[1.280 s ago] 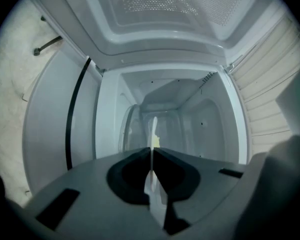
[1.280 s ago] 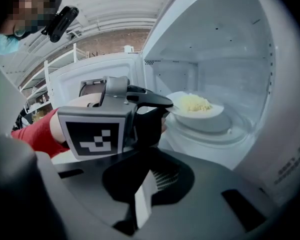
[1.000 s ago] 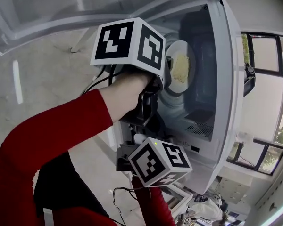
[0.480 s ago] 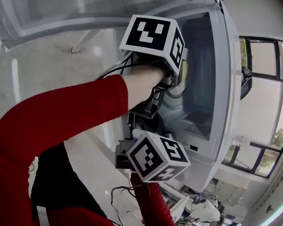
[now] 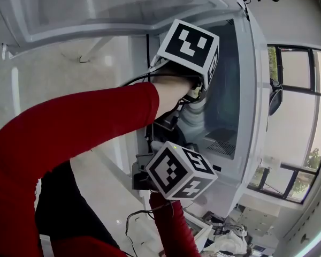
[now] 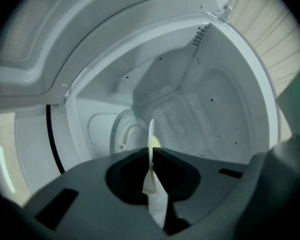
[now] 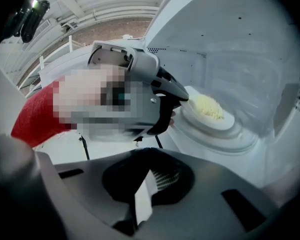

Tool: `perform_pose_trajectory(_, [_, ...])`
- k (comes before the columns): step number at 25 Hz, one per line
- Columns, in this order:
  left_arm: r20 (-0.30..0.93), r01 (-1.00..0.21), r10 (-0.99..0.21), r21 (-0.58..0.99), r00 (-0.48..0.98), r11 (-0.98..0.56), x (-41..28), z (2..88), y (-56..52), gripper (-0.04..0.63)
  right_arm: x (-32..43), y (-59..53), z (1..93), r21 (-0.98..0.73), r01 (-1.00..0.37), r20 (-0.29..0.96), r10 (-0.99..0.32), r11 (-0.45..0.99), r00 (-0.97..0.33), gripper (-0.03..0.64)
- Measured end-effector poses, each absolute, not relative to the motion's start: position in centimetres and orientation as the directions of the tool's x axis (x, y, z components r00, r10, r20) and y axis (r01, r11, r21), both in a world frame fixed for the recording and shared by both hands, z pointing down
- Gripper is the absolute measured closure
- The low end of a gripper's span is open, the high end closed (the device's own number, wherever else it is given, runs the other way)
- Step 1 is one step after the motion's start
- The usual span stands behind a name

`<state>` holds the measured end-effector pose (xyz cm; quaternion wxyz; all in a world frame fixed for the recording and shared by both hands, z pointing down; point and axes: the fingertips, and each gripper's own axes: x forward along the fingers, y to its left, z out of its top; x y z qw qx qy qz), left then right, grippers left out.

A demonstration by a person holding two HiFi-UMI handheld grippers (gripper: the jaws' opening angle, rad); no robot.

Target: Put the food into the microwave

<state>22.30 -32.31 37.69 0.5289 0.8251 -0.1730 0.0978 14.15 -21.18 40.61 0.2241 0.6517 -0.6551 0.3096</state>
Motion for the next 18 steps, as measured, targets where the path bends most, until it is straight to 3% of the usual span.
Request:
perform_pose_trajectory(6, [0.419, -0.456, -0.194, 0.728, 0.887, -0.511, 22.6, 37.9, -32.1, 0.552, 14.4, -21.1, 40.9, -0.124, -0.991, 0.705, -0.707, -0.050, -0.052, 0.603])
perform_pose_trajectory(12, [0.419, -0.449, -0.206, 0.640, 0.884, -0.623, 23.7, 37.4, -31.9, 0.536, 14.7, -20.6, 41.1, -0.135, -0.989, 0.712, -0.700, -0.056, -0.058, 0.603])
perform_pose_trajectory(18, [0.453, -0.469, -0.214, 0.584, 0.866, -0.663, 23.9, 37.7, -32.2, 0.523, 14.9, -20.3, 40.9, -0.145, -0.988, 0.710, -0.701, -0.058, -0.063, 0.603])
